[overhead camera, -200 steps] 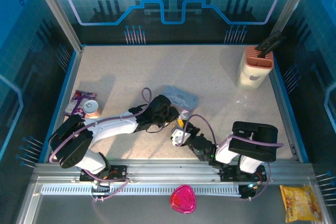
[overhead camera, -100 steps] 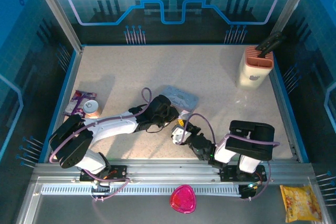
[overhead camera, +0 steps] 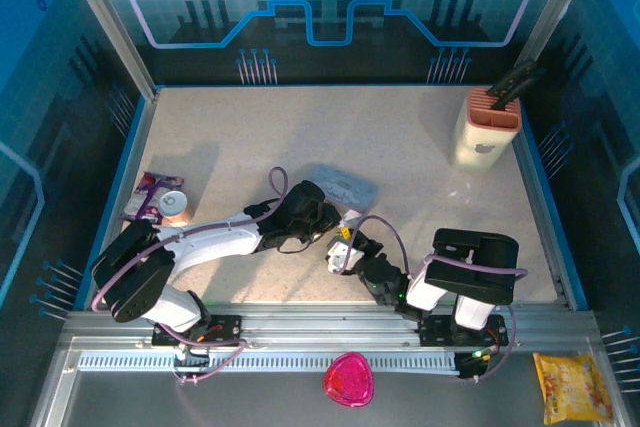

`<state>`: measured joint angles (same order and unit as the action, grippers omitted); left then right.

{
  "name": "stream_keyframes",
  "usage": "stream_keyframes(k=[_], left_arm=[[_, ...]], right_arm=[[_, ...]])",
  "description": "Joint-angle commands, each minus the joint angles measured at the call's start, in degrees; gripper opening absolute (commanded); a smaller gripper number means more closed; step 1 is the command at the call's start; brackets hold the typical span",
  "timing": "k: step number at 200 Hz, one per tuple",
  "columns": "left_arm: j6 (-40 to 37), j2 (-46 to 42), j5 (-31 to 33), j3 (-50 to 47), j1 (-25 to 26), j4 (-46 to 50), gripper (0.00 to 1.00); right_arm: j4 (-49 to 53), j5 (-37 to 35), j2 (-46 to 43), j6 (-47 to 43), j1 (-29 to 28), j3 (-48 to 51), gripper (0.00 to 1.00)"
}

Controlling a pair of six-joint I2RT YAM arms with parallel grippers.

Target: Unlock a padlock with a key

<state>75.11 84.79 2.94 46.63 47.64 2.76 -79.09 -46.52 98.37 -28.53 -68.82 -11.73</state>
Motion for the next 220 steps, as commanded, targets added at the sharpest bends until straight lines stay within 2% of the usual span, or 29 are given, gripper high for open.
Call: stream_keyframes(k=[1, 92, 141, 220], left_arm=[[0.6, -1.7, -1.0, 1.6, 0.4, -1.0, 0.01], [0.6, -0.4, -1.3, 2.2, 1.1, -1.1, 0.01], [0.8, 0.3, -1.6, 2.4, 1.3, -1.7, 0.01], [1.1, 0.8, -1.6, 2.1, 1.9, -2.2, 0.01]], right_arm=[[-2.5, -0.1, -1.5, 1.0, 0.4, -0.4, 0.18], [-2.5, 1.6, 0.4, 7.2, -0.4, -2.1, 0.12], [-2.5, 2.2, 0.9, 7.2, -0.8, -2.6, 0.20], [-2.5, 2.1, 0.8, 9.0, -1.0, -3.1, 0.20]])
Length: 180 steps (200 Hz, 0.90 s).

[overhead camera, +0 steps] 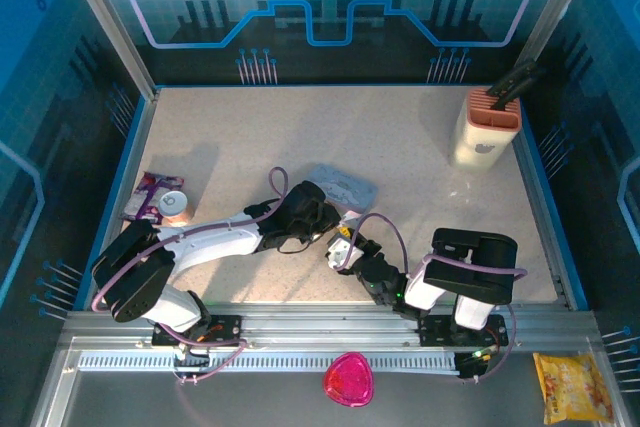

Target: Unlock a padlock with a key

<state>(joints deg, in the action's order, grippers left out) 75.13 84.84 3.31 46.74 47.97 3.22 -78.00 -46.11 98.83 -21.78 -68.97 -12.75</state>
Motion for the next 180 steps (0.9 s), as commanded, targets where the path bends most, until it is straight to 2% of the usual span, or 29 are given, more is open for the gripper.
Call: stream_keyframes(k=[1, 92, 150, 180], left_arm=[[1.0, 0.7, -1.9, 2.0, 1.6, -2.6, 0.01], [1.3, 1.9, -2.0, 1.7, 2.2, -3.3, 0.00], [2.2, 3.3, -2.5, 1.1, 2.8, -5.2, 0.00], [1.8, 3.6, -2.4, 1.4, 2.7, -5.2, 0.00]], right_arm=[[-3.6, 1.8, 0.3, 2.2, -0.8, -2.1, 0.20], [-1.4, 4.5, -1.1, 8.1, -0.2, -2.1, 0.08], [2.3, 7.8, -5.2, 19.2, 0.9, -0.9, 0.04], [5.5, 8.8, -6.7, 22.0, 1.0, -0.8, 0.03]])
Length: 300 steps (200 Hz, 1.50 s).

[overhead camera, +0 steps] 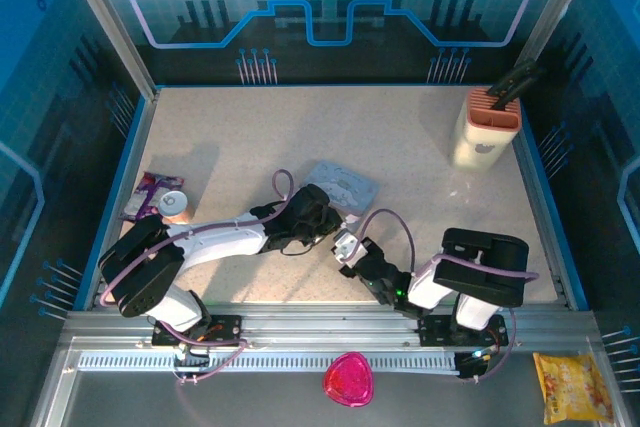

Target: Unlock a padlock with a key

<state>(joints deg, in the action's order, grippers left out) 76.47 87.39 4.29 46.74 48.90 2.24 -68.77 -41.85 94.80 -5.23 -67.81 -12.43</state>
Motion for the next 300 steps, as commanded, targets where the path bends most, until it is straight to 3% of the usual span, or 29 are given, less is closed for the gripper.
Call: stream_keyframes(k=[1, 28, 56, 96, 150, 192, 241, 300], left_arm=[[0.4, 1.1, -3.4, 1.4, 1.8, -4.2, 0.00], [-0.3, 1.1, -2.9, 1.4, 1.8, -3.1, 0.03], [-1.7, 1.7, -1.8, 0.7, 1.8, -2.5, 0.04], [-8.9, 3.8, 0.0, 2.3, 1.5, 1.2, 0.04], [-17.6, 6.5, 3.2, 2.0, 1.5, 4.3, 0.04], [-22.4, 8.7, 4.6, 2.8, 1.7, 6.6, 0.09], [-25.9, 6.5, 6.4, 1.8, 2.1, 7.5, 0.30], [-36.1, -6.4, 11.0, -2.6, 1.4, 7.4, 0.59]], right_arm=[[-3.7, 4.4, -2.7, 5.5, -0.1, -1.1, 0.03], [-4.6, 4.2, -2.5, 8.0, 0.2, 0.6, 0.10], [-2.0, 8.4, -3.7, 13.4, 1.1, 1.7, 0.14], [2.2, 16.2, -9.4, 18.1, 3.5, 3.0, 0.39], [35.1, 27.5, -28.5, 25.5, 12.3, -1.7, 0.44], [50.1, 31.6, -38.6, 30.4, 18.6, -2.4, 0.44], [58.5, 33.6, -42.6, 36.3, 20.4, -4.3, 0.44], [55.4, 39.4, -37.4, 43.8, 20.0, -7.3, 0.42]])
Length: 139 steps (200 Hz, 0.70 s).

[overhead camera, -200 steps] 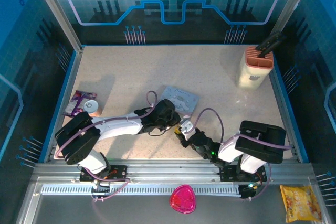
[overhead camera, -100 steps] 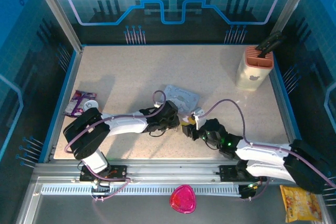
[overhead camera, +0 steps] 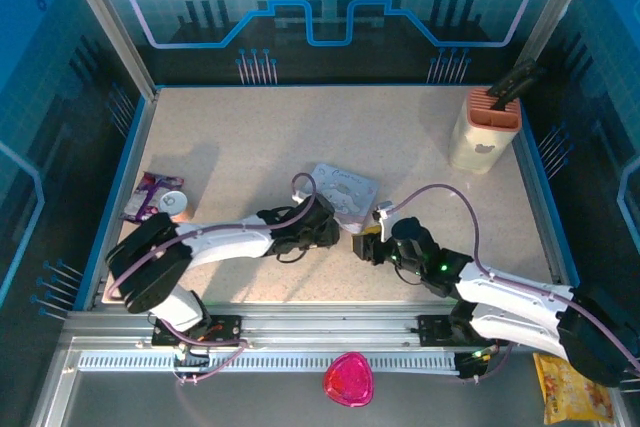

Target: Unlock a padlock with a key

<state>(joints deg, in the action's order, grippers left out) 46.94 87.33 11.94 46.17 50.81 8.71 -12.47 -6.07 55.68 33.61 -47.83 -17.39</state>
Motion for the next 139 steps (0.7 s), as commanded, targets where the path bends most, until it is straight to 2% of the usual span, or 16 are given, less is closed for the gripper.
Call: stream_keyframes(k=[1, 43, 65, 85, 109, 139], left_arm=[[-6.8, -6.6, 3.4, -2.1, -0.7, 0.9, 0.59], [-13.2, -11.9, -1.7, -1.9, -10.7, 0.3, 0.66], [-16.7, -8.9, -5.3, 2.5, -16.4, 0.0, 0.70], [-18.9, -2.3, -9.6, 8.4, -20.5, 1.3, 0.72], [-20.7, 5.1, -11.5, 14.2, -22.0, 2.7, 0.73], [-20.4, 11.4, -13.0, 17.2, -21.9, 1.7, 0.73]], right_arm=[[-0.9, 3.6, 1.8, 5.1, -0.1, -2.3, 0.42], [-5.1, 2.8, 7.7, 10.2, -3.1, -4.2, 0.41], [-8.7, 3.0, 11.8, 12.2, -3.0, -4.4, 0.41], [-9.3, 3.3, 15.4, 12.4, -2.5, -5.9, 0.43], [-10.7, 3.4, 18.0, 14.1, -1.2, -5.8, 0.49], [-12.6, 6.0, 20.9, 13.5, 1.5, -6.3, 0.51]])
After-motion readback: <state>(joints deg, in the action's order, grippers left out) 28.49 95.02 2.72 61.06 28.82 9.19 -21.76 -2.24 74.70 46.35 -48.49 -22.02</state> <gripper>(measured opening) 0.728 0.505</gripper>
